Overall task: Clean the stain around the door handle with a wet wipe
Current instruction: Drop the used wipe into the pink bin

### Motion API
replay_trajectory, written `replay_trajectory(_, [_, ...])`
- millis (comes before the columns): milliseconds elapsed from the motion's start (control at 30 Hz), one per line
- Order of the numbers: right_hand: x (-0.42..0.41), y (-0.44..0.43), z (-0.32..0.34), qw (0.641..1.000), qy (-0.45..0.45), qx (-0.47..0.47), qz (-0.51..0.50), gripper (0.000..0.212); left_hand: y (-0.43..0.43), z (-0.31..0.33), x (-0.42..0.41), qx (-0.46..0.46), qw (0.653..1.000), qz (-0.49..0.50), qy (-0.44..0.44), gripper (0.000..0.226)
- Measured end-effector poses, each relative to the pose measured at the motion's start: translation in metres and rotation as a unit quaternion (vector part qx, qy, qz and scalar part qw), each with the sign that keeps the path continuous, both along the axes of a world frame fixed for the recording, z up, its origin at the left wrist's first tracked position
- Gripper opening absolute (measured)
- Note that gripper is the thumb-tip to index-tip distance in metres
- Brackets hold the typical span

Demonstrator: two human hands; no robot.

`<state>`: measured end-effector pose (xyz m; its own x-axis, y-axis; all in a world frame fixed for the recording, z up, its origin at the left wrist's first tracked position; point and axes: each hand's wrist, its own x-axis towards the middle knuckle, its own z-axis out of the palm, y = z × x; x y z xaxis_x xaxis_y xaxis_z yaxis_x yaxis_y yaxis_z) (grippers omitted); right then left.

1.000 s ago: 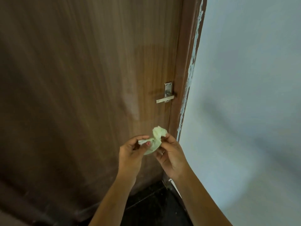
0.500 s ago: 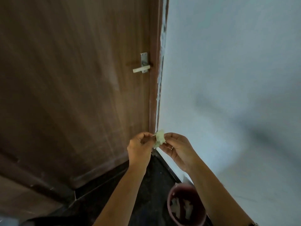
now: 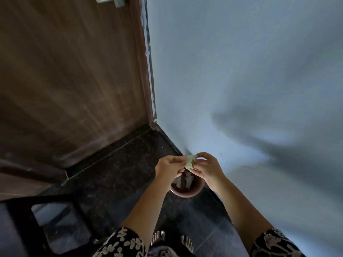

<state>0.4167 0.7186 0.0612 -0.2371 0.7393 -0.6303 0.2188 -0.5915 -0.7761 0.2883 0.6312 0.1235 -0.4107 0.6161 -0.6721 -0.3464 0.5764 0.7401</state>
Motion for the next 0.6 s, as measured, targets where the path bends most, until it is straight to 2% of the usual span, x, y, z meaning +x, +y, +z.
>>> replay_trajectory(167, [0.011, 0.001, -0.055, 0.996, -0.043, -0.040, -0.073, 0.015, 0.009, -0.074, -0.004, -0.076, 0.994, -0.032, 0.071, 0.013])
replay_trajectory(267, [0.014, 0.000, -0.115, 0.988, -0.078, -0.058, -0.122, 0.020, 0.010, -0.134, -0.005, -0.116, 0.986, -0.056, 0.101, 0.016])
replay_trajectory(433, [0.010, 0.000, -0.215, 0.979, -0.138, -0.063, -0.138, 0.016, 0.005, -0.229, -0.002, -0.138, 0.978, -0.098, 0.123, 0.018])
replay_trajectory(600, [0.004, -0.004, -0.282, 0.973, -0.175, -0.048, -0.142, 0.015, 0.004, -0.300, -0.001, -0.144, 0.976, -0.108, 0.124, 0.016])
